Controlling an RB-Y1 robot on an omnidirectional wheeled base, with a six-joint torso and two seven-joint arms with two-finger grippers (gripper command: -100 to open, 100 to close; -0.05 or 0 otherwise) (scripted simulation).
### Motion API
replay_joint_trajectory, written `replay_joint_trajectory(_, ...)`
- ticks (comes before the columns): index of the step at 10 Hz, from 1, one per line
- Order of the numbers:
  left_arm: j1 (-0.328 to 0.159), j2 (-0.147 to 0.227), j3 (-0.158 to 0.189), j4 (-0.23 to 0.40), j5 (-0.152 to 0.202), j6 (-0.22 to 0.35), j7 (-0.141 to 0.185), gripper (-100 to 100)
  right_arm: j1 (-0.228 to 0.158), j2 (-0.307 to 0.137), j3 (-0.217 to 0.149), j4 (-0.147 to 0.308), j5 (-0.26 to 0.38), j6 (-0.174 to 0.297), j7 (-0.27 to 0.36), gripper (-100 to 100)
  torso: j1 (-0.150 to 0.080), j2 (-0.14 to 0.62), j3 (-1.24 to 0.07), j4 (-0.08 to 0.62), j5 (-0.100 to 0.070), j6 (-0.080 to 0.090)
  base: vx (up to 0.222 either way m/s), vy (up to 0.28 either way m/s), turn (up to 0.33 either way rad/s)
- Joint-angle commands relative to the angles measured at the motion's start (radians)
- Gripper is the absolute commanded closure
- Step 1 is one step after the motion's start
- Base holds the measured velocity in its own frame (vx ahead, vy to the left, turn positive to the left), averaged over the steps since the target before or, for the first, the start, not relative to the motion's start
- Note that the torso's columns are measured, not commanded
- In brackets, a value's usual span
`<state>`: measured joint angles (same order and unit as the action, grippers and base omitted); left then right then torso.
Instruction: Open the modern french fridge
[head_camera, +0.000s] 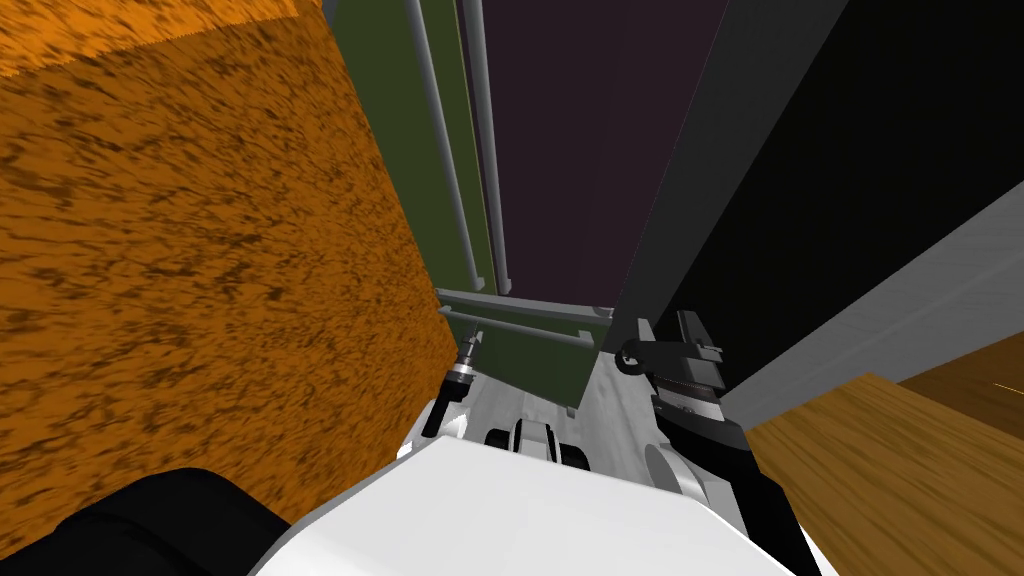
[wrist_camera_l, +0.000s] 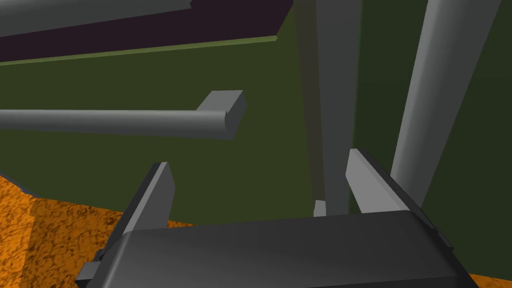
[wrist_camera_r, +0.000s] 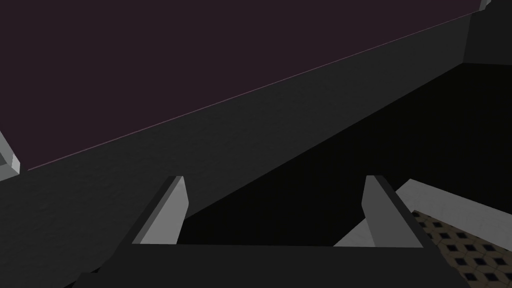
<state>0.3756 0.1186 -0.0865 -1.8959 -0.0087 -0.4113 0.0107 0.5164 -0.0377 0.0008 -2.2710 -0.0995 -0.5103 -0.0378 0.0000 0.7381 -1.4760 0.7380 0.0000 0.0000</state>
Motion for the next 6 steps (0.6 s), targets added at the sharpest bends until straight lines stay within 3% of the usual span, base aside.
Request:
replay_joint_trajectory(1,-0.017,0.004,-0.008,0.059,-0.004,-0.012,-0.001,-100,0.000,0.000,0.000,0.000,0.000,0.000,0.000,0,0.000,0.000,0.000,0.000,0.000,0.000,0.049,0.009,-0.045)
replay_joint_trajectory(6,-0.056,0.005,-0.024,0.167,-0.012,-0.019,-0.005,-100,0.000,0.000,0.000,0.000,0.000,0.000,0.000,0,0.001,0.000,0.000,0.000,0.000,0.000,0.053,0.018,-0.047)
